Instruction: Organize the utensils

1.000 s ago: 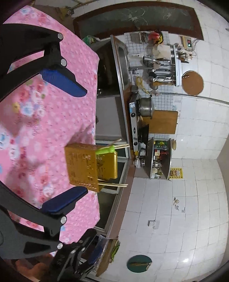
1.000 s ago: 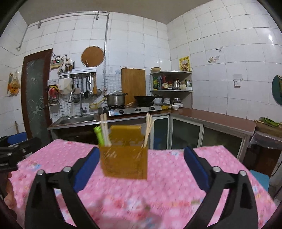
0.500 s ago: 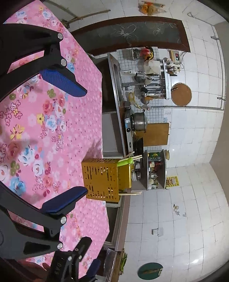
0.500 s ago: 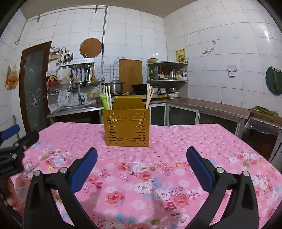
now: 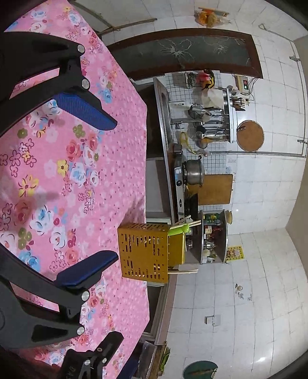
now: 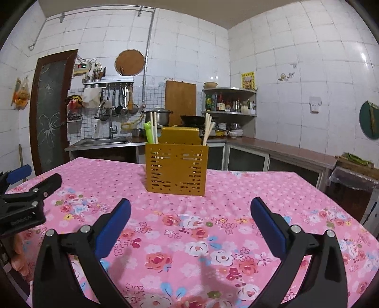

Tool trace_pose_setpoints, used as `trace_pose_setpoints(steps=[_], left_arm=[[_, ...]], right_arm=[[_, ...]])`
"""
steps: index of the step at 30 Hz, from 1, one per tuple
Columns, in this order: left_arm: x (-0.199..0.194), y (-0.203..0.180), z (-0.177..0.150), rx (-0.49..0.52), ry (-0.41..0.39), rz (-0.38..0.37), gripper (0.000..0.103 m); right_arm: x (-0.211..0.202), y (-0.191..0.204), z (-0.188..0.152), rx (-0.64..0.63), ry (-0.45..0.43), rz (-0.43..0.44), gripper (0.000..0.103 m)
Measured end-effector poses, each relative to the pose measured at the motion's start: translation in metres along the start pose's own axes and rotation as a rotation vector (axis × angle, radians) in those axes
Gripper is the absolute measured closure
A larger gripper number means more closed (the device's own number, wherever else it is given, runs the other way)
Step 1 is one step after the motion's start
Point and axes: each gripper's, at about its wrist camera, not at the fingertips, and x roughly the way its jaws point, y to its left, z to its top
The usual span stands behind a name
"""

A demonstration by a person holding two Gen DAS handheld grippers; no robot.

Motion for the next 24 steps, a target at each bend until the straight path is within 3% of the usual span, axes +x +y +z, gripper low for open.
trace_pose_setpoints(steps=[24], left_arm=[[0.0002,-0.0034,-0.0008,0.016,0.016,-0.013,0.005]], right_arm=[[0.0009,-0.0007,-0.0018,0.000,0.003,-0.023,0.004]])
